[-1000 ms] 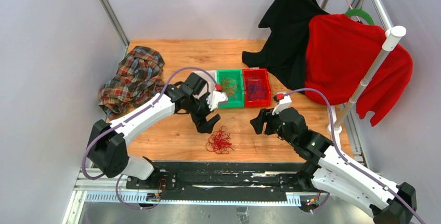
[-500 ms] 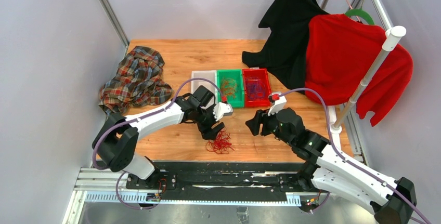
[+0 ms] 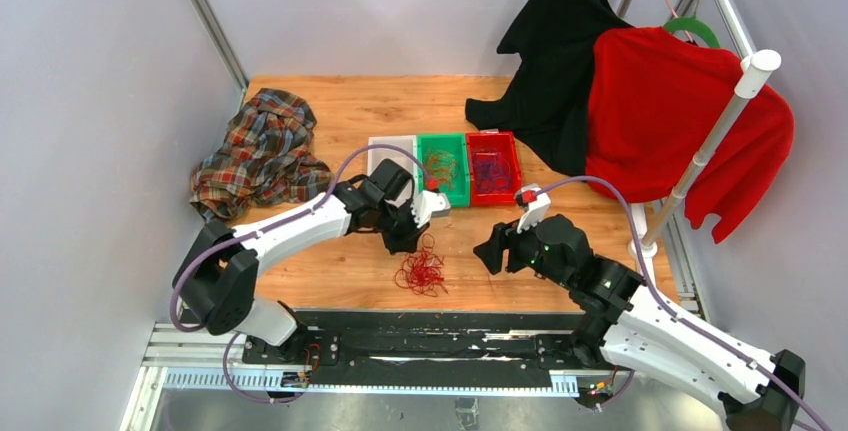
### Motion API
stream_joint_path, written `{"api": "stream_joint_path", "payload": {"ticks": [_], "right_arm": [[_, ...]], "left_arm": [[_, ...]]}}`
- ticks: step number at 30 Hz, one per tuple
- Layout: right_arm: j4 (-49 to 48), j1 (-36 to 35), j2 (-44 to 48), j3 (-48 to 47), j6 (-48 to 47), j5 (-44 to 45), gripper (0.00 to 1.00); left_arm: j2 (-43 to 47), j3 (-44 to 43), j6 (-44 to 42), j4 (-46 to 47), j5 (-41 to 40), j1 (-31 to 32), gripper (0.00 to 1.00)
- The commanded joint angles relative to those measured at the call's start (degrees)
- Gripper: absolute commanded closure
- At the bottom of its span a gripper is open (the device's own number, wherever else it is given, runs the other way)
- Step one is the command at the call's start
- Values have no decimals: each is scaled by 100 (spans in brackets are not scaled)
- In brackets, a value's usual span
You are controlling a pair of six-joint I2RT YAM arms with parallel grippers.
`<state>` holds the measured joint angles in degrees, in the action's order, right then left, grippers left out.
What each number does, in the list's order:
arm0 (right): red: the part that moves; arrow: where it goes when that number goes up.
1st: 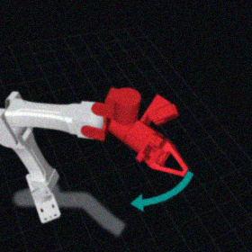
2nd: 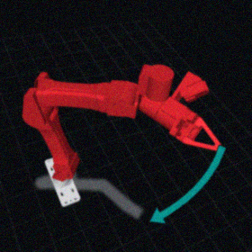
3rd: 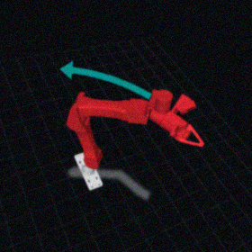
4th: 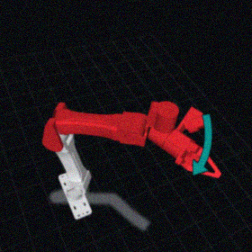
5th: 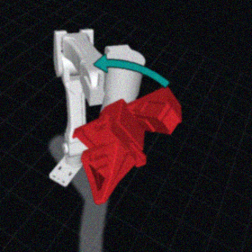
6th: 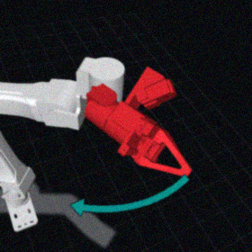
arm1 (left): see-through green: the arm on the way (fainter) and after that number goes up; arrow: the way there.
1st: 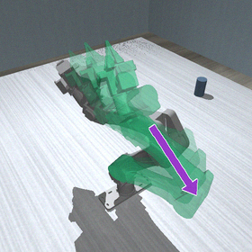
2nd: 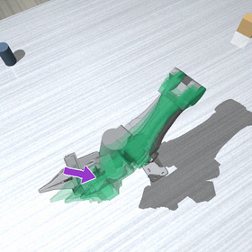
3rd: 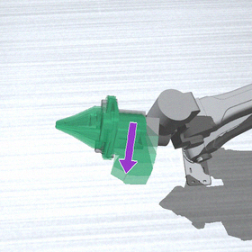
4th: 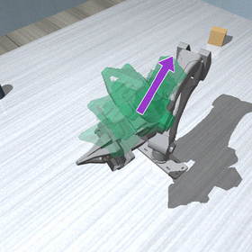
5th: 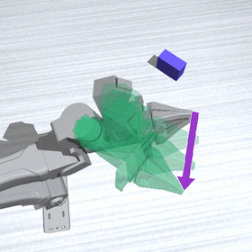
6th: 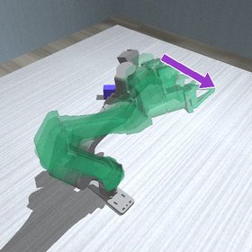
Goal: Untangle the cables
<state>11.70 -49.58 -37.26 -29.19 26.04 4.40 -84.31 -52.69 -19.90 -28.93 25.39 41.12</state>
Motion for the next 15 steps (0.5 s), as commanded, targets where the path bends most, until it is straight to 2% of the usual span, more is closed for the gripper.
{"api": "stream_joint_path", "payload": {"ticks": [1,15], "right_arm": [[483,-260,-154,-492,-253,-147,34],[-2004,-1237,-1680,-1034,-1256,242,29]], "left_arm": [[438,-634,16,-601,316,36,99],[1095,-2271,188,-2420,526,36,99]]}}
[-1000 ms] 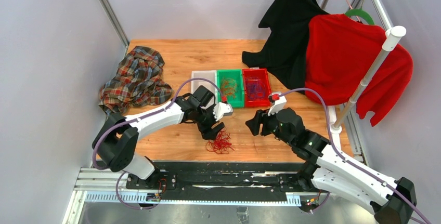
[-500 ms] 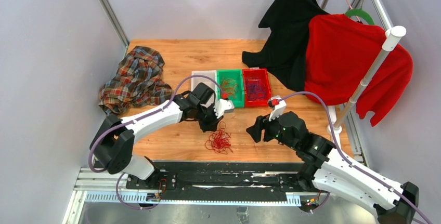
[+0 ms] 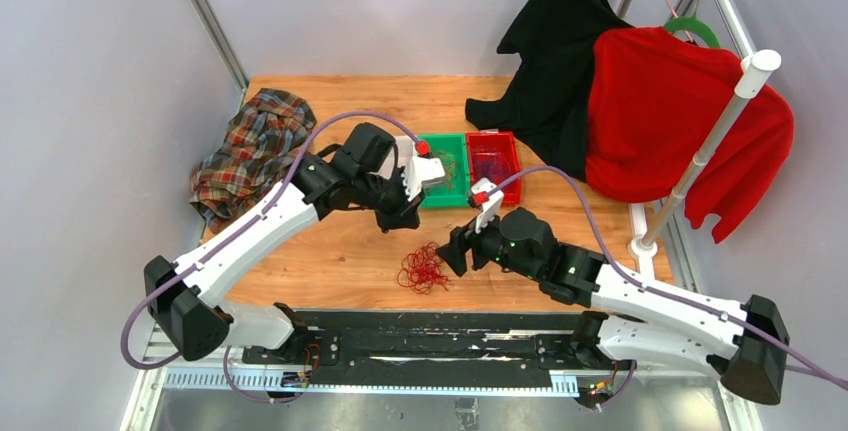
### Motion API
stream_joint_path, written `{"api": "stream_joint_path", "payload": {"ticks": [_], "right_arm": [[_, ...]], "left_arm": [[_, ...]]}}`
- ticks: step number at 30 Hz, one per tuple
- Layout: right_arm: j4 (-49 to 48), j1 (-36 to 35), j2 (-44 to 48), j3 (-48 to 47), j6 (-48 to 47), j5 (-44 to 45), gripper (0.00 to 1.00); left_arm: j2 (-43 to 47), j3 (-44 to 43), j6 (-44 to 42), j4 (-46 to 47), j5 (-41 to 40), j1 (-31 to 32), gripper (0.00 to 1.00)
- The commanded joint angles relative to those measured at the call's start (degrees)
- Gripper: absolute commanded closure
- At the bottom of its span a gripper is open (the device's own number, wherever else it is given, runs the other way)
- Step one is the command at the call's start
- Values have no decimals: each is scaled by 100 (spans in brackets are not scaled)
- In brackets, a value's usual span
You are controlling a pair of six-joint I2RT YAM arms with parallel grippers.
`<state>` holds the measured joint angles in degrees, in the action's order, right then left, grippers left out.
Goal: Untangle the cables
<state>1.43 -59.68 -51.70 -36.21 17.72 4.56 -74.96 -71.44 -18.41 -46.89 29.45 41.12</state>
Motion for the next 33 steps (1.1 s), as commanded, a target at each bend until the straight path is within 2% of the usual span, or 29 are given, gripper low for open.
{"api": "stream_joint_path", "payload": {"ticks": [1,4,7,8,10,12,13,15,21,25,29,33], "right_arm": [[-1082,-254,-324,-375,-385,308,29],[-1330,-333,-568,-398,-315,507,29],[-936,-358,-766,-445,-111,979,29],[-850,-360,-754,-379,-29,1045,29],[-725,-360,-644,-127,127,1156,30],[-564,-360,-443,163,293,1295,30],[-455,-359,-302,295,361,1350,30],[-145,-360,-7,493,480,1519,30],[706,-358,910,748,523,1955,31],[898,-360,1153,781,497,2020,31],[933,-360,1042,775,509,2001,32],[859,-360,872,717,459,1970,33]], "left_arm": [[179,-491,39,-687,110,36,99],[258,-637,31,-769,112,36,99],[291,-439,-124,-760,-64,36,97],[258,-319,-187,-764,-138,36,88],[185,-30,-314,-740,-175,36,58],[121,387,-267,-490,-114,36,37],[91,597,-219,-282,-113,44,31],[-51,1001,-91,155,-173,47,28],[-929,1315,632,864,-183,54,26],[-1303,1366,1186,1209,31,54,30],[-1450,1421,1508,1361,174,54,45],[-1358,1511,1290,1411,-244,54,74]]}}
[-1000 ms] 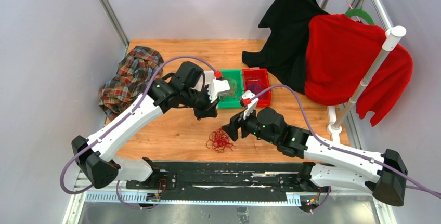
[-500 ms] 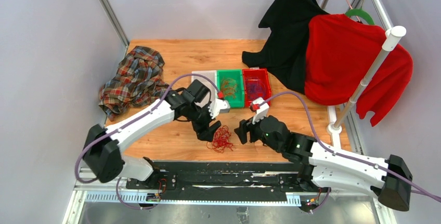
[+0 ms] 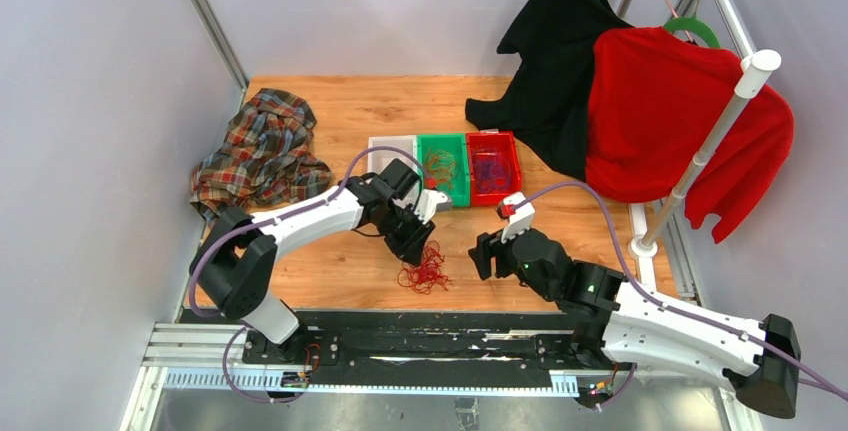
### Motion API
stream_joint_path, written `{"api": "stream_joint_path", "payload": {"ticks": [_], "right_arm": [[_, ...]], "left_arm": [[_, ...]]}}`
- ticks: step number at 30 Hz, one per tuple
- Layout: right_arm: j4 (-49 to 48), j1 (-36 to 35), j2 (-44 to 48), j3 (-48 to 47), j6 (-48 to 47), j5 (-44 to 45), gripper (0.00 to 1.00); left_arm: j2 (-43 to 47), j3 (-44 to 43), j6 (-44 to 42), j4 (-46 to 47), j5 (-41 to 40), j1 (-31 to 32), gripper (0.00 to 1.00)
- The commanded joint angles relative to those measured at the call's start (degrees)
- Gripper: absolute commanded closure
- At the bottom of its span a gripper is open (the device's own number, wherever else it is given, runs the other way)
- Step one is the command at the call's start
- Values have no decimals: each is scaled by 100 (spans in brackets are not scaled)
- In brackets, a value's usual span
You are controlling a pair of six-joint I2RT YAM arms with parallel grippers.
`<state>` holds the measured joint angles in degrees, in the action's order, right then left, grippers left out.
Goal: Untangle the cables
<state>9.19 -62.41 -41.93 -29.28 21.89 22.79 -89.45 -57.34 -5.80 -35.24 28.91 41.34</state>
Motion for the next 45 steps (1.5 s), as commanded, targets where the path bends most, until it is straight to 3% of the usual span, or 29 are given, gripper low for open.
{"api": "stream_joint_path", "payload": {"ticks": [1,6,17,25,40,45], "right_arm": [[62,-82,-150,3,38,149,33],[-302,-86,-364,-17,4,96,33],[-2004,-131,-1373,-506,-273,-768,28],[-2880,-483,-1914,-862,-714,-869,27],[-3963,-580,-2877,-894,-480,1778,28],[-4112,-375,-3122,-800,-27,1651,35]], "left_arm": [[143,122,-42,235,-261,32,79],[449,-27,-316,-156,-357,32,99],[1296,-1171,-847,-1463,1,32,99],[1602,-1699,-741,-1776,121,32,99],[1684,-2452,49,-2058,1188,32,99],[1594,-2916,-79,-2401,1478,23,99]]}}
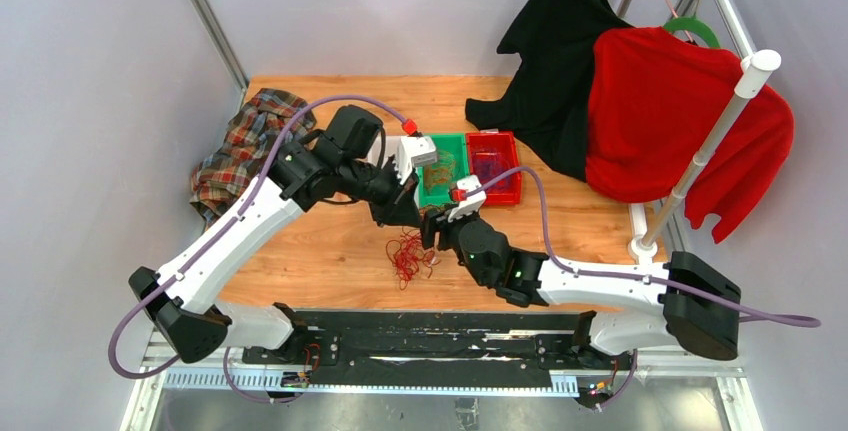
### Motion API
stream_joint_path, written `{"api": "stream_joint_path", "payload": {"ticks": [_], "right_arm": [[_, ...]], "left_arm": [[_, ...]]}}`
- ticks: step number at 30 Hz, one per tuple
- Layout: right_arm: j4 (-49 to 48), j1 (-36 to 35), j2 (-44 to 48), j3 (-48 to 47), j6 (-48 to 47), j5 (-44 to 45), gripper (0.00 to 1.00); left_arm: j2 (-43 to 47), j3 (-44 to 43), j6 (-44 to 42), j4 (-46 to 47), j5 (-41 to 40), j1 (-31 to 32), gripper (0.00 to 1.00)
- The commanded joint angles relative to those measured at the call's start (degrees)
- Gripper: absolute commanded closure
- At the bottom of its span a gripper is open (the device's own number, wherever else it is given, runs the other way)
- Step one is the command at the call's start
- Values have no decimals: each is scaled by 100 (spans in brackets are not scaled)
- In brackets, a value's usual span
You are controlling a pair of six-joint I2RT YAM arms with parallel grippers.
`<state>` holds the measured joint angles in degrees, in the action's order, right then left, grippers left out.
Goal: Untangle the cables
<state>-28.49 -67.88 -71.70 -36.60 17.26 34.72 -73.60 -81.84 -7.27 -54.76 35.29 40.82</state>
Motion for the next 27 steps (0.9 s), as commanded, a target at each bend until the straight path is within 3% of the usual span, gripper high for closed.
{"api": "stream_joint_path", "payload": {"ticks": [1,11,21,27], "right_arm": [[-333,220,-132,10,554,427,37],[-42,714,346,977,1527,22,59],[277,775,634,1664,2019,70,69],[496,783,775,1905,2245,169,79]], "left_arm": [[-6,-597,-18,-579,835,75,99],[-70,-2218,-812,-1368,84,-10,100],[-205,-4102,-1549,-1491,-1472,-39,100],[-198,-4521,-1968,-1484,-1932,-39,100]]}}
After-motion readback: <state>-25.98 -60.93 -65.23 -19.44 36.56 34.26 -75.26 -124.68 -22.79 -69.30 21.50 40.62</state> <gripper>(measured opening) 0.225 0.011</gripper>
